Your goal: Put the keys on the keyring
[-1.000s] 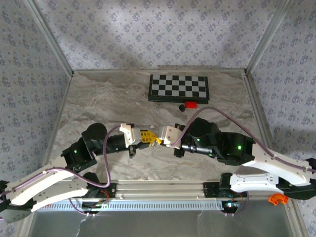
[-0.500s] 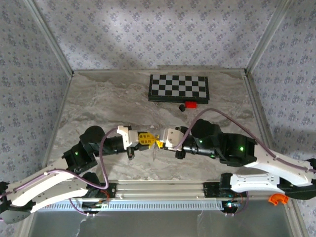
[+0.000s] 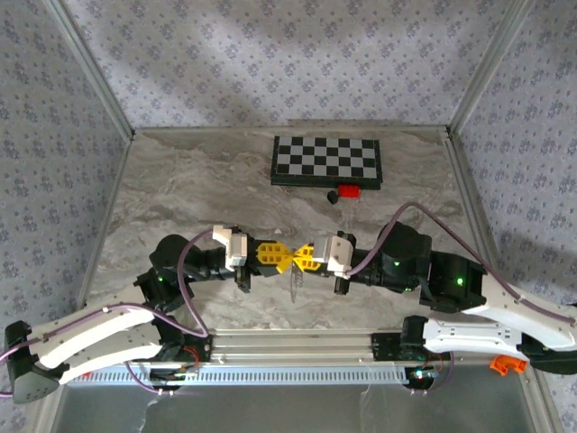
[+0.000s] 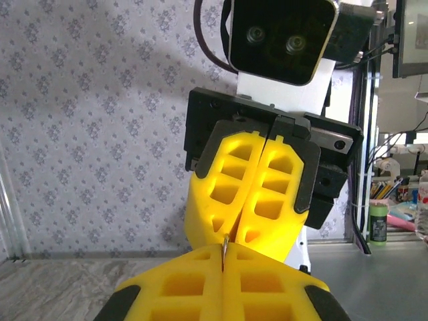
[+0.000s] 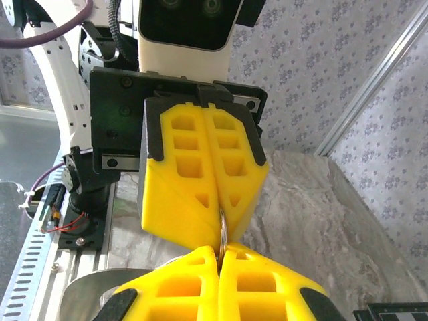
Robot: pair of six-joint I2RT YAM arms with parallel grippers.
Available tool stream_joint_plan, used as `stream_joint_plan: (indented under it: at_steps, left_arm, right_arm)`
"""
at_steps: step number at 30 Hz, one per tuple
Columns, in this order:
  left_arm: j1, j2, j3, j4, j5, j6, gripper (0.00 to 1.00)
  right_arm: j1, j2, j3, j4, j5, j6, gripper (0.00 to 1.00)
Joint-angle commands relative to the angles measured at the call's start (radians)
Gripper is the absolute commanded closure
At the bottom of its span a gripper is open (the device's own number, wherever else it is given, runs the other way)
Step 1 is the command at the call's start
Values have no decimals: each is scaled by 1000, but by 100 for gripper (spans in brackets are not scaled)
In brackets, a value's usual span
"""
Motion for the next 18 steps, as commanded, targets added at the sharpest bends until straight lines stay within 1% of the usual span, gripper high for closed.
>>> stream_joint_plan:
  at_steps: [1,4,6,7,9,11,14,17,18]
  left_arm:
    - [0,-19,43,-3,-23,7,100]
    - [0,-32,102,-273,-130,124,99]
    - [0,-18,143,-442,-222,212,96]
    - [0,-7,166,-513,-254,243,94]
    - [1,7,199,-597,-285,276,92]
    - [0,11,211,-631,-298,293,89]
    - [1,11,224,-664,-307,307,86]
    - [0,3,217,-652,-299,304,86]
    - [1,2,217,-649,-292,302,88]
  right_arm:
    - [-3,2,10,10,2,-3,100]
    - [-3,17,53,-58,40,-15,100]
    - [3,40,86,-112,72,-28,100]
    - [7,54,109,-139,88,-32,100]
    - [12,89,141,-192,113,-37,100]
    - [18,123,170,-250,128,-43,100]
    - [21,149,192,-283,136,-47,100]
    - [18,165,211,-308,127,-45,100]
    - [16,172,217,-314,124,-46,100]
